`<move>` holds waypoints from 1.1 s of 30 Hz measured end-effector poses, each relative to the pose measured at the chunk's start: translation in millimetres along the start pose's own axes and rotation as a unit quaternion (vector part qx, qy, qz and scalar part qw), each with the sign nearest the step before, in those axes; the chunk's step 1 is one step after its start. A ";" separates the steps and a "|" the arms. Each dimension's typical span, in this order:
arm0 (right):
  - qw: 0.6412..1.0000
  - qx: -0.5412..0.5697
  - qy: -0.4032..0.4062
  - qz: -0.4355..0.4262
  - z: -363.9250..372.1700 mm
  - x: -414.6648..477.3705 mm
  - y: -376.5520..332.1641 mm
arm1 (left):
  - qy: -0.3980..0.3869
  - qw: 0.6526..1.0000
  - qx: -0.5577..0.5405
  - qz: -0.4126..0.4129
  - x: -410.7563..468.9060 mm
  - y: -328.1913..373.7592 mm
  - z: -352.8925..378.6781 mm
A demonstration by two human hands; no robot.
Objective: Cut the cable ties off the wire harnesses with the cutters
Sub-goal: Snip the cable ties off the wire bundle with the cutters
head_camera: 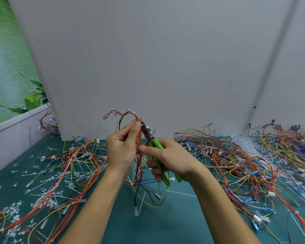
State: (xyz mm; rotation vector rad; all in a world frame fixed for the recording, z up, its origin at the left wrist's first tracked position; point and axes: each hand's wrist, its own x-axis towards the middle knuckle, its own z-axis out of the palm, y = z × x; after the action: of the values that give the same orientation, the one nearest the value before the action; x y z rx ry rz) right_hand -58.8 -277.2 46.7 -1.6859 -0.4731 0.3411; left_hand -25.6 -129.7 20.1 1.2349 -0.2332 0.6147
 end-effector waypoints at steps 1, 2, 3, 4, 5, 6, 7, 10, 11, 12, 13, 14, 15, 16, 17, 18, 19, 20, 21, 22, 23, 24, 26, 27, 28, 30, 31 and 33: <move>1.000 0.020 -0.006 0.004 0.1 0.1 -0.4 | 0.004 1.000 -0.001 0.001 0.1 0.2 0.2; 0.999 0.040 -0.013 0.008 0.2 0.2 -0.7 | 0.007 1.000 -0.002 0.001 0.2 0.4 0.5; 0.998 0.059 -0.020 0.012 0.0 0.2 -1.1 | 0.008 1.000 -0.002 0.002 0.3 0.7 0.7; 0.997 0.075 -0.026 0.014 0.1 0.2 -1.3 | 0.008 1.000 -0.002 0.002 0.1 1.1 0.9; 0.996 0.085 -0.030 0.016 -0.1 0.0 -1.7 | 0.009 1.000 -0.001 0.003 -0.1 1.5 1.1; 0.995 0.089 -0.032 0.017 0.0 -0.1 -1.9 | 0.012 1.000 0.001 0.005 -0.6 2.0 1.3; 0.996 0.087 -0.031 0.016 0.0 -0.1 -1.9 | 0.014 1.000 0.002 0.010 -1.3 2.7 1.3; 0.998 0.063 -0.018 0.012 1.6 0.9 -1.4 | 0.010 0.999 0.013 0.034 -3.3 5.6 2.0; 0.998 0.057 -0.013 0.010 2.5 1.2 -1.4 | 0.008 0.999 0.016 0.041 -4.0 6.8 2.2; 0.999 0.050 -0.009 0.007 3.5 1.4 -1.4 | 0.006 0.999 0.019 0.048 -4.5 7.7 2.7; 0.999 0.043 -0.004 0.004 4.6 1.5 -1.8 | 0.006 0.998 0.022 0.058 -4.8 8.2 2.9; 0.999 0.036 0.001 0.002 5.9 1.5 -2.3 | 0.007 0.997 0.027 0.069 -5.2 8.6 3.1; 1.000 0.031 0.007 0.000 7.0 1.6 -2.7 | 0.008 0.996 0.033 0.080 -5.5 8.7 3.0; 1.000 0.026 0.013 -0.001 8.2 1.7 -2.9 | 0.007 0.995 0.038 0.087 -5.6 8.6 2.7; 1.000 0.023 0.017 0.000 9.1 1.6 -3.3 | 0.007 0.995 0.040 0.090 -5.4 8.4 2.5; 1.000 0.021 0.020 0.000 9.9 1.5 -3.9 | 0.009 0.995 0.037 0.088 -5.0 8.0 2.3; 1.000 0.019 0.022 -0.001 10.3 1.1 -4.5 | 0.014 0.996 0.029 0.081 -4.3 7.6 2.2; 1.000 0.018 0.022 -0.001 10.3 1.0 -4.8 | 0.020 0.997 0.016 0.066 -3.2 7.1 2.2; 1.000 0.015 0.023 -0.001 10.3 0.8 -5.2 | 0.028 0.998 0.000 0.048 -2.0 6.7 2.3; 1.000 0.011 0.024 -0.001 10.5 0.7 -5.6 | 0.036 0.999 -0.013 0.027 -0.7 6.4 2.8; 1.000 0.008 0.025 -0.001 10.7 0.9 -5.9 | 0.043 0.999 -0.024 0.008 0.4 6.5 3.2; 1.000 0.009 0.026 -0.002 11.0 1.2 -5.8 | 0.048 0.998 -0.033 -0.006 1.3 7.1 3.6; 0.999 0.020 0.033 -0.005 10.1 1.8 -5.6 | 0.052 0.997 -0.048 -0.023 2.9 9.2 2.8; 0.999 0.027 0.038 -0.004 8.7 1.7 -5.8 | 0.050 0.997 -0.054 -0.026 3.7 10.5 1.5; 0.999 0.034 0.041 -0.003 6.9 1.6 -6.2 | 0.045 0.997 -0.058 -0.028 4.6 11.8 0.0; 0.998 0.047 0.044 0.002 2.7 1.5 -6.9 | 0.030 0.997 -0.064 -0.031 5.7 13.9 -2.5; 0.998 0.053 0.045 0.005 1.1 1.4 -7.1 | 0.024 0.997 -0.065 -0.035 5.9 14.4 -3.1; 0.997 0.063 0.046 0.005 -0.5 1.5 -7.2 | 0.013 0.996 -0.071 -0.049 4.9 14.6 -2.4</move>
State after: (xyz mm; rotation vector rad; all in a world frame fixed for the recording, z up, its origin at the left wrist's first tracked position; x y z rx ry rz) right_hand -58.1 -276.0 53.9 -1.5742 -0.3675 0.2948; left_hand -30.1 -123.1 33.5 1.0935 -0.1911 0.5197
